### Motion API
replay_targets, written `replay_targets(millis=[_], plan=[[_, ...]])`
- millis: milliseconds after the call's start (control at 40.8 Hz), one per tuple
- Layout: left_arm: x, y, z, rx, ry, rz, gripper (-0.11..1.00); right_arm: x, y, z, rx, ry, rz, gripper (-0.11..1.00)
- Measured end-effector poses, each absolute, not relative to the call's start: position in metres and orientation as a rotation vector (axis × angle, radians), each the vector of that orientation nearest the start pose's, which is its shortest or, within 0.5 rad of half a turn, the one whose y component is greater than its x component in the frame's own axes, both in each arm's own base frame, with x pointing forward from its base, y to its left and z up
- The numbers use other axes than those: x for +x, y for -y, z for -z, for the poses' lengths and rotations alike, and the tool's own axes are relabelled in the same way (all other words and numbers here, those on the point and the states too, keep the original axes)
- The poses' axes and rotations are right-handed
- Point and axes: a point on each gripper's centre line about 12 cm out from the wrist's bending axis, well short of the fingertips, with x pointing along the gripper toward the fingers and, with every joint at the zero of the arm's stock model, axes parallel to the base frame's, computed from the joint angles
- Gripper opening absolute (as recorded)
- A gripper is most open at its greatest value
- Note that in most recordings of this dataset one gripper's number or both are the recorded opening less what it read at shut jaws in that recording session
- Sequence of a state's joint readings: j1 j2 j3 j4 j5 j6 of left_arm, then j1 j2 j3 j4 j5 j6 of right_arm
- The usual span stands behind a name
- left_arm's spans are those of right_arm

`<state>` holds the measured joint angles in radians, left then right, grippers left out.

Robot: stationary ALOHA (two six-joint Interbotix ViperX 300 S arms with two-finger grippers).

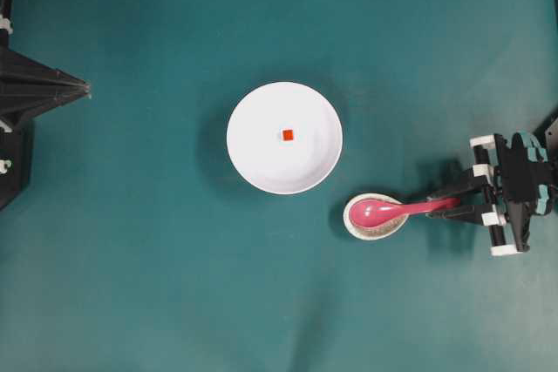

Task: Grip the spoon and scoop the red block from the bowl with right arm.
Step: 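Close the right gripper on the pink spoon's handle end, then lift the spoon out of the dish and carry it over the bowl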

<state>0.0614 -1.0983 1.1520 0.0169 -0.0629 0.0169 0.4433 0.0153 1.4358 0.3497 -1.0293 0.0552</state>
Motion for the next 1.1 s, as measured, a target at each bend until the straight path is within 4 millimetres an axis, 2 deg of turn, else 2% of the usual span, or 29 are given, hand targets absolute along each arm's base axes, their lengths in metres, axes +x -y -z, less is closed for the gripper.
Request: replay_targets(millis=[171,441,612,759,955,1102], plan=[[0.177,-0.011,-0.301,0.034,0.005,-0.06,0.0,0.202,-0.057,-0.088,0.091,-0.391,-0.098,0.21],[0.177,-0.011,-0.301,0.034,-0.004,-0.06,0.0,0.225,-0.06,-0.141,0.201,-0.309,-0.101,0.21],[0.177,-0.011,-0.296,0.03,-0.036,-0.06,0.0,0.252,-0.043,-0.183,0.299,-0.462,-0.039,0.21],[0.178,-0.011,-0.296,0.029,-0.039,-0.062,0.0,0.27,-0.012,-0.218,0.365,-0.691,0.033,0.21],[0.177,-0.011,-0.295,0.031,-0.052,-0.06,0.0,0.29,0.017,-0.237,0.378,-0.904,0.088,0.21],[0.177,-0.011,-0.291,0.03,-0.084,-0.06,0.0,0.309,0.023,-0.242,0.366,-1.002,0.082,0.21]])
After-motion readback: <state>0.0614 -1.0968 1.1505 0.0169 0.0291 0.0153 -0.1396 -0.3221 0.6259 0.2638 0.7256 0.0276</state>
